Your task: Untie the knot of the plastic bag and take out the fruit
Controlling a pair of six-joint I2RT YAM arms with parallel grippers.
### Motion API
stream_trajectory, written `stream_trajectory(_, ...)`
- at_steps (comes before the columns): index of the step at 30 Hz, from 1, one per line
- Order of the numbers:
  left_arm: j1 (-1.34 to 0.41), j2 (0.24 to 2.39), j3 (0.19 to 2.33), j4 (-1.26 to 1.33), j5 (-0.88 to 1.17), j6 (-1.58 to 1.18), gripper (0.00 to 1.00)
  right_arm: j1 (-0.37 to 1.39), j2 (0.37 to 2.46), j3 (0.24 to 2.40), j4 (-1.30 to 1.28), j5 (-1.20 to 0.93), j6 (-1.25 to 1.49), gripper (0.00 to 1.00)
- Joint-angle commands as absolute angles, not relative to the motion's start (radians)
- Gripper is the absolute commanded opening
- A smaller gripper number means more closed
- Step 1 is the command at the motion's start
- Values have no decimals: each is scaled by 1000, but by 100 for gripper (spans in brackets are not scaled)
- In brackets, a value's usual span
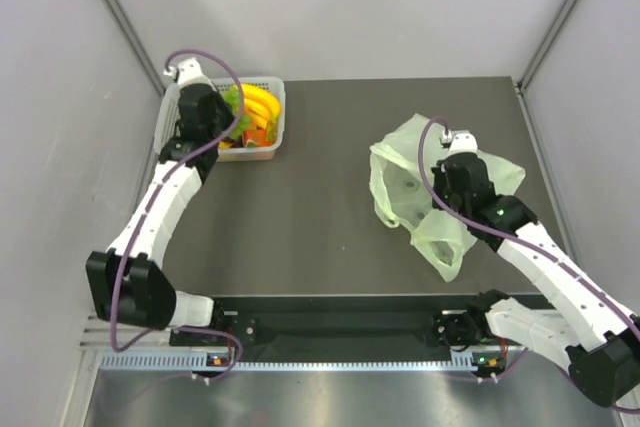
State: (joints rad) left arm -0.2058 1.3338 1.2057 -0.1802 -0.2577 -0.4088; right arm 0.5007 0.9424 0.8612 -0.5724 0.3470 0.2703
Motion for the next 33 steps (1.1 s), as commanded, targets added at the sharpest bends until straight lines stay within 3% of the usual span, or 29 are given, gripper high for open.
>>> stream_trajectory(1, -103, 1414, 1302, -34, -186, -408, 0, 495, 910, 870, -538, 244, 239, 0)
stream_trajectory(9, 44, 1661, 1361, 104, -103, -436, 0, 497, 902, 894, -546, 150, 204, 0)
stream_trajectory(11, 63, 1715, 1370, 121, -107, -434, 7, 497, 907, 899, -545, 112, 198, 0)
stream_trajectory(12, 67, 1729, 1377, 127, -109, -430, 16, 497, 908, 899, -545, 106, 195, 0)
stream_trajectory(13, 80, 1755, 1381, 136, -107, -425, 37, 497, 916, 899, -548, 88, 193, 0)
stream_trajectory(14, 83, 1766, 1387, 133, -106, -413, 46, 497, 919, 900, -551, 87, 186, 0)
stream_trajectory(16, 92, 1784, 1404, 121, -112, -403, 73, 497, 922, 899, -548, 83, 183, 0)
stream_trajectory(17, 94, 1790, 1405, 115, -110, -399, 93, 497, 923, 900, -545, 75, 180, 0)
stream_trajectory(18, 97, 1789, 1401, 112, -115, -399, 99, 497, 923, 902, -542, 72, 178, 0)
stream_trajectory(21, 101, 1761, 1375, 98, -112, -405, 99, 499, 927, 913, -538, 60, 179, 1)
stream_trajectory(26, 103, 1643, 1304, 11, -55, -472, 99, 497, 897, 934, -531, 40, 181, 19)
stream_trajectory(29, 100, 1527, 1240, -41, 33, -518, 99, 497, 865, 933, -517, 20, 181, 41)
stream_trajectory(30, 100, 1491, 1180, -47, 58, -531, 99, 497, 858, 928, -514, 15, 184, 52)
stream_trajectory(32, 98, 1373, 1084, -51, 179, -548, 99, 499, 835, 920, -499, 3, 186, 58)
stream_trajectory(33, 98, 1326, 1050, -57, 220, -551, 99, 497, 827, 908, -491, -23, 184, 66)
